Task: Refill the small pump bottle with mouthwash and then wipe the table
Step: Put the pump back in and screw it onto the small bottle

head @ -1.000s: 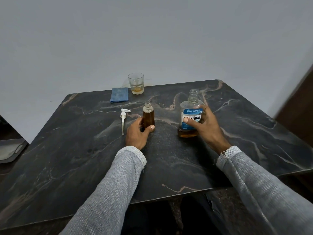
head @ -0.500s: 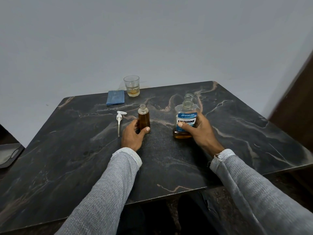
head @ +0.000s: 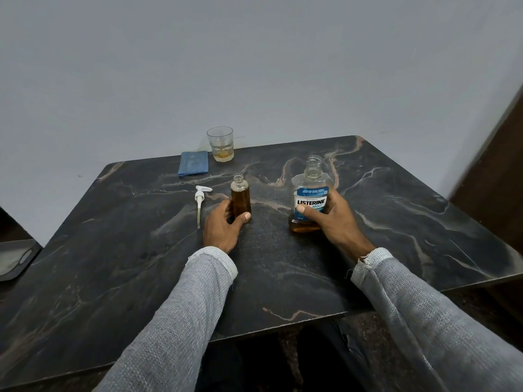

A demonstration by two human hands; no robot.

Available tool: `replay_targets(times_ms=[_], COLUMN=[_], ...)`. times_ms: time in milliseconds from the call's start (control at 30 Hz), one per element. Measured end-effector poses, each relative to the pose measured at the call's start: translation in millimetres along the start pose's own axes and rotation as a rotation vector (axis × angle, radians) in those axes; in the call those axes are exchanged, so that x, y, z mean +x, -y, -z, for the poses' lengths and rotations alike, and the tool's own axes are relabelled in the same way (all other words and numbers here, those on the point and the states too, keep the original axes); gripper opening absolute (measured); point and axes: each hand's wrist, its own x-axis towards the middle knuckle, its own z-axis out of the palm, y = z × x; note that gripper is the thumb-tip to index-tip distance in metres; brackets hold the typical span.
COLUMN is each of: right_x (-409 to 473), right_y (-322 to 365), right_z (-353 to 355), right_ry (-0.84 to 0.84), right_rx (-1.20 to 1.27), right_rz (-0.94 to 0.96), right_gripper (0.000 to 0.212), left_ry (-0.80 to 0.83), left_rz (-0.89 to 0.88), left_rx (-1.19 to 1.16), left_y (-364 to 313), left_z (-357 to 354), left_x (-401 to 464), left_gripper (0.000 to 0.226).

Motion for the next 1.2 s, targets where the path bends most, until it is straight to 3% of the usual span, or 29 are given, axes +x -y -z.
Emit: replay_targets(times_ms=[167, 267, 433, 600, 700, 833, 1067, 1200], right_x=[-8, -18, -49, -75, -77, -55, -1, 18], right_y=[-13, -16, -8, 4, 7, 9, 6, 4], right_z=[1, 3, -6, -43, -71, -104, -138, -144], right_ry=[-0.009, -0.122, -0.321, -0.214, -0.086, -0.012, -0.117, -0.096], right_rx=[-0.040, -0.068, -0.204, -0.203, -0.258, -0.291, -0.283, -0.311], right_rz=[0.014, -0.007, 0.001, 0.069, 0.113, 0.125, 0.073, 0.059], right_gripper=[0.073, 0.085, 0.056, 0.032, 0.029, 0.040, 0.072, 0.073], left_ry=[-0.001, 0.006, 0.013, -0.022, -0.084, -0.172, -0.245, -0.270], left_rz=[-0.007, -0.007, 0.019, 0.018, 0.014, 0.026, 0.021, 0.025], left_rx=[-0.020, -0.023, -0.055, -0.198, -0.252, -0.332, -0.359, -0.370], left_y=[1, 1, 3, 5, 5, 7, 10, 11], left_z=[0, 0, 2, 5, 7, 8, 7, 6], left_x=[0, 0, -1, -3, -3, -2, 1, 5], left_gripper=[0.051, 0.054, 0.064, 0.054, 0.050, 0.042, 0.034, 0.032])
